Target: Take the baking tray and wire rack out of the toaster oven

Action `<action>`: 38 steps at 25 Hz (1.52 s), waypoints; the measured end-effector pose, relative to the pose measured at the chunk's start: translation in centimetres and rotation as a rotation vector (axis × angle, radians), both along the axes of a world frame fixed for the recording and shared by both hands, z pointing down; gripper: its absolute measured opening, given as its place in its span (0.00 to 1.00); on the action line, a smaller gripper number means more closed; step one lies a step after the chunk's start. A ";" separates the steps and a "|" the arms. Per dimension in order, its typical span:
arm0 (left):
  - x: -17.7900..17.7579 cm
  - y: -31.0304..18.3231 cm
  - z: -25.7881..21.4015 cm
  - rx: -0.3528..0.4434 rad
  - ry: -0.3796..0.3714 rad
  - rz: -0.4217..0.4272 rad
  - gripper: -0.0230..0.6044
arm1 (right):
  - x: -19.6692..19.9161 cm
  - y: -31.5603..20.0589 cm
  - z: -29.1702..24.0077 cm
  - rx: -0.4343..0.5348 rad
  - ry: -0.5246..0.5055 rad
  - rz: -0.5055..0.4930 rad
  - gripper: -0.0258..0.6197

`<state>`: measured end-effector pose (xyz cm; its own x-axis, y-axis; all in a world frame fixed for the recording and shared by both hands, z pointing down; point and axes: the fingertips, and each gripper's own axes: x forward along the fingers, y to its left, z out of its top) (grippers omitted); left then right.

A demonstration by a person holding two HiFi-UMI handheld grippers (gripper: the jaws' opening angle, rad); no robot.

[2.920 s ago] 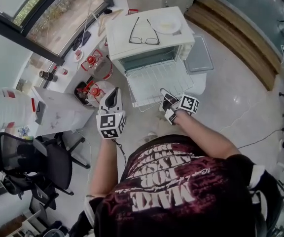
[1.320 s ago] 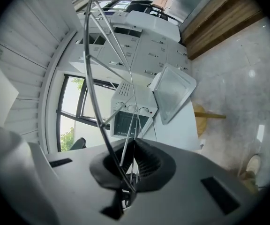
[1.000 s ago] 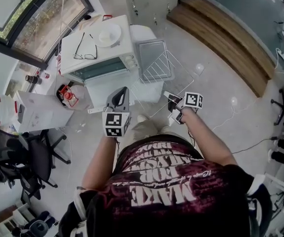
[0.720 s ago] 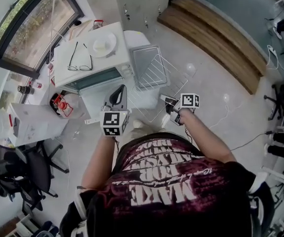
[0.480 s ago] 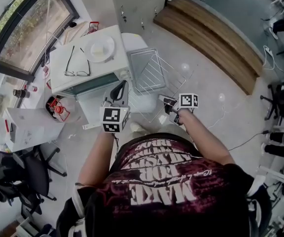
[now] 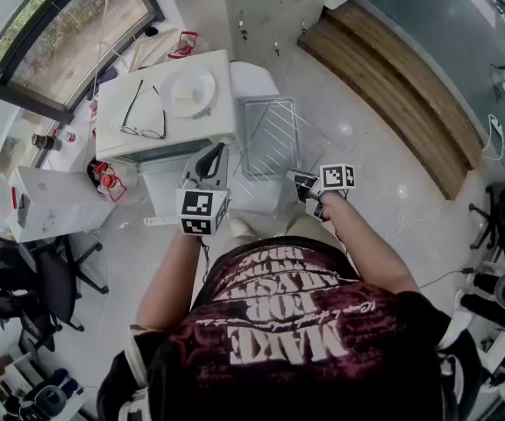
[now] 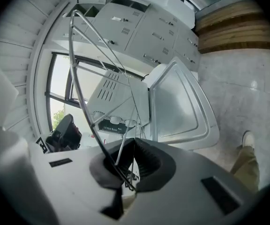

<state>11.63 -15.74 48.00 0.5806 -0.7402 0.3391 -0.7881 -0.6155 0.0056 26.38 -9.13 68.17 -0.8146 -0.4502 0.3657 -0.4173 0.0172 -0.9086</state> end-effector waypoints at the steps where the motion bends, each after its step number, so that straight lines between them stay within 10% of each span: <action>1: 0.1 -0.4 0.0 -0.001 -0.007 -0.026 0.05 | 0.2 -0.5 0.2 -0.010 -0.004 -0.029 0.05; 18: 2.4 -3.9 -0.2 -0.004 -0.015 -0.452 0.05 | 3.2 -8.7 4.7 -0.069 0.038 -0.545 0.05; 38: 1.8 -0.7 2.5 -0.018 0.038 -0.745 0.05 | 2.0 -13.5 7.2 -0.065 0.136 -0.844 0.05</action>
